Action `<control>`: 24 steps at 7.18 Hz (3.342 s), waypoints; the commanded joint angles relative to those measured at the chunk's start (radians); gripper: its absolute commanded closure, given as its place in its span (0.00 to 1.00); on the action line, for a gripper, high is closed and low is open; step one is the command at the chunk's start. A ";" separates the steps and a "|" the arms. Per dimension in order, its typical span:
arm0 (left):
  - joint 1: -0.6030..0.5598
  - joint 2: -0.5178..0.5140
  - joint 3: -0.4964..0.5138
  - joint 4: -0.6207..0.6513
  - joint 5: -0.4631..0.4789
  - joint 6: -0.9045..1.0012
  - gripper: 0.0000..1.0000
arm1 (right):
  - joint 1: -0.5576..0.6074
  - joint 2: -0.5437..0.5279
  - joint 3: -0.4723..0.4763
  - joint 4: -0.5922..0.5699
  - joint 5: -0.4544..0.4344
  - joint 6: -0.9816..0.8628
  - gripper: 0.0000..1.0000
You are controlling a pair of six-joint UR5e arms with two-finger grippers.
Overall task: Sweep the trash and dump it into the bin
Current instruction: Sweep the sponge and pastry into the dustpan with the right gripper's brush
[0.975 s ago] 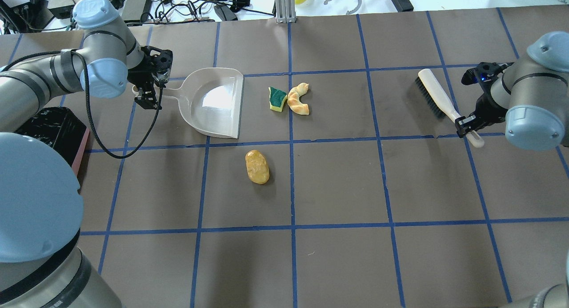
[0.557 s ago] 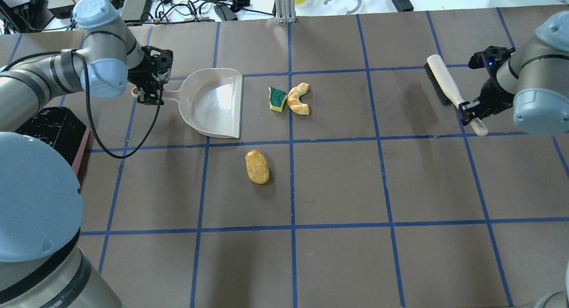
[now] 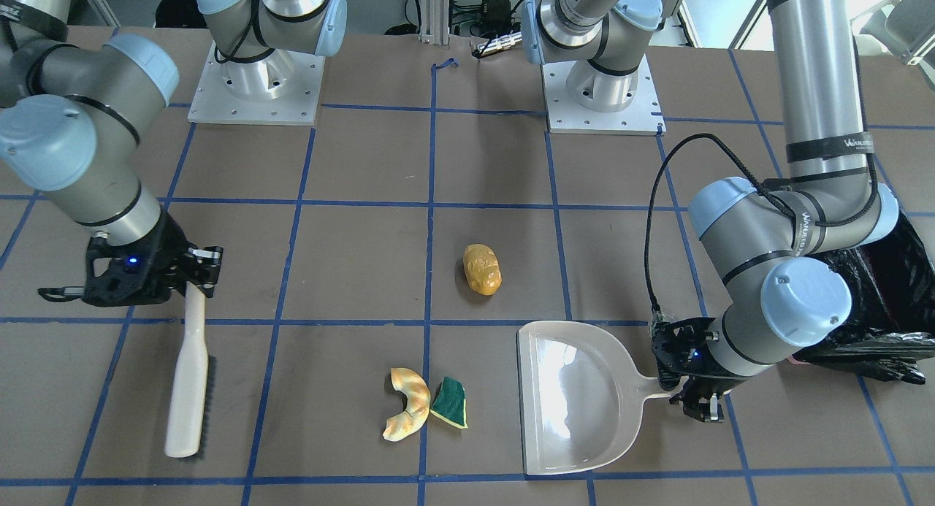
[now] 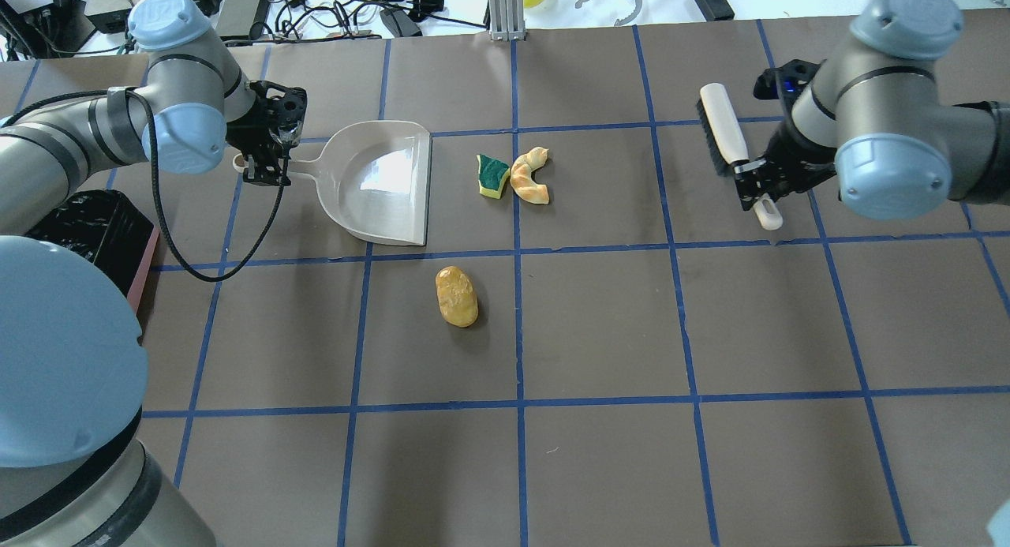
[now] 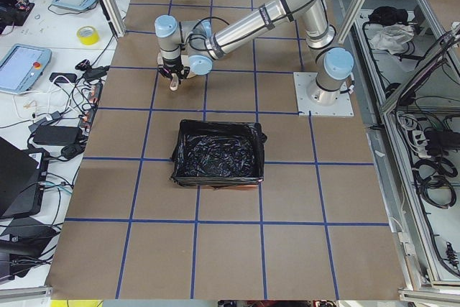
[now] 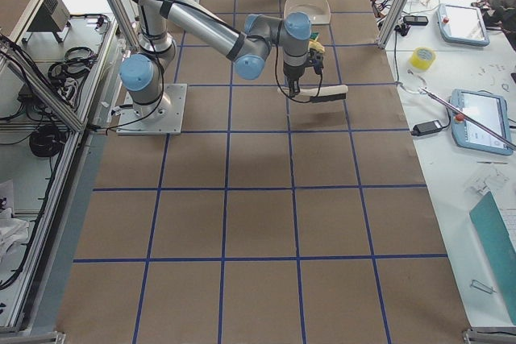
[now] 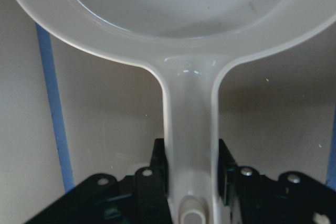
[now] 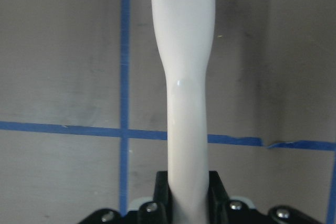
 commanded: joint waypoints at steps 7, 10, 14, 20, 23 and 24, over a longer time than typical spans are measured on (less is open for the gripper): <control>-0.001 -0.001 0.000 -0.002 0.001 -0.008 1.00 | 0.373 0.170 -0.106 -0.073 0.043 0.449 0.97; -0.001 -0.001 0.002 0.000 0.003 -0.005 1.00 | 0.386 0.223 -0.111 -0.141 0.060 0.488 0.98; -0.001 -0.002 0.002 -0.002 0.003 -0.005 1.00 | 0.533 0.314 -0.255 -0.150 0.185 0.753 0.99; -0.001 -0.004 0.003 0.000 0.003 -0.008 1.00 | 0.619 0.356 -0.371 -0.163 0.256 0.950 0.99; -0.001 -0.004 0.003 -0.002 0.003 -0.009 1.00 | 0.570 0.248 -0.356 0.076 0.120 0.819 0.99; -0.001 -0.004 0.003 0.000 0.001 -0.011 1.00 | 0.549 0.205 -0.353 0.138 0.110 0.796 0.99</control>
